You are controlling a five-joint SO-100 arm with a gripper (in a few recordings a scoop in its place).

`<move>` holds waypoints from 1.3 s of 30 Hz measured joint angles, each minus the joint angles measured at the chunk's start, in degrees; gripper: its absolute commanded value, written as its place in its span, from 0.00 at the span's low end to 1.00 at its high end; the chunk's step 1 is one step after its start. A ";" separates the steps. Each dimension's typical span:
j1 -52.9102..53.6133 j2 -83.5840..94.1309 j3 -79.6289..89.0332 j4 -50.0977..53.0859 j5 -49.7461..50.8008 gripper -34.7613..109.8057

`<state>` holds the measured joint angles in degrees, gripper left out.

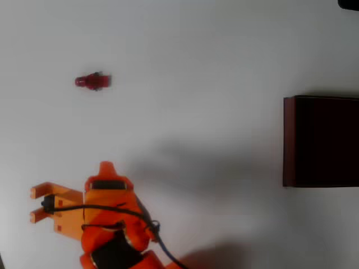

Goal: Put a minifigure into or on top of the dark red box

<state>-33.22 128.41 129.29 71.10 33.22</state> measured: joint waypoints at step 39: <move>8.00 -53.70 -50.45 3.34 -9.67 0.38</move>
<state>-25.22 74.71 78.84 74.44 23.55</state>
